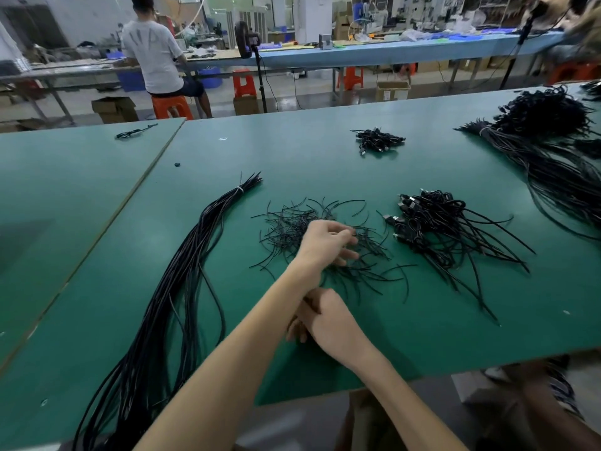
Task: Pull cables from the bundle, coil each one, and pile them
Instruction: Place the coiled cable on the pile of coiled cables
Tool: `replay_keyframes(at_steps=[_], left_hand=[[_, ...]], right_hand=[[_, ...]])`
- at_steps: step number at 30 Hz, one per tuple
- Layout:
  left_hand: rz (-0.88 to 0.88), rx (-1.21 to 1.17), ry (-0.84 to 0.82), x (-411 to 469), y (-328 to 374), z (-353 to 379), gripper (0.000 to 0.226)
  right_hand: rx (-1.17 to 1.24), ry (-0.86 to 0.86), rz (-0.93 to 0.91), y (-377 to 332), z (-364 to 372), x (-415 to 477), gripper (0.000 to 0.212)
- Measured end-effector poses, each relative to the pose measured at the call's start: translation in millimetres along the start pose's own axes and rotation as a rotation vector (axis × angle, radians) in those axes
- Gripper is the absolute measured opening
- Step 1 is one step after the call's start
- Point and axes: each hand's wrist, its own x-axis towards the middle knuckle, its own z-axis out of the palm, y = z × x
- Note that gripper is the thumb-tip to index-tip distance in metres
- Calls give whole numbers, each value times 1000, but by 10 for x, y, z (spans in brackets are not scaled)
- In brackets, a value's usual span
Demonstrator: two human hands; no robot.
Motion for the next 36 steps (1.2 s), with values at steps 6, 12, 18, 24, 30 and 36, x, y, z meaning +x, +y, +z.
replay_keyframes(at_steps=[6, 12, 18, 24, 30, 36], left_hand=[[136, 277, 240, -86, -342, -710, 22], [190, 782, 351, -138, -633, -1135, 18], [139, 1157, 585, -189, -728, -1348, 25], [-94, 1218, 712, -232, -759, -1693, 15], [-175, 1262, 647, -232, -750, -1841, 14], [-213, 1166, 575, -235, -628, -1926, 5]], right_hand=[[33, 12, -30, 37, 10, 30, 22], [-2, 12, -47, 25, 7, 23, 18], [2, 20, -41, 34, 4, 12, 18], [10, 13, -32, 57, -6, 17, 18], [7, 12, -27, 59, -5, 24, 17], [11, 18, -20, 55, -8, 24, 16]])
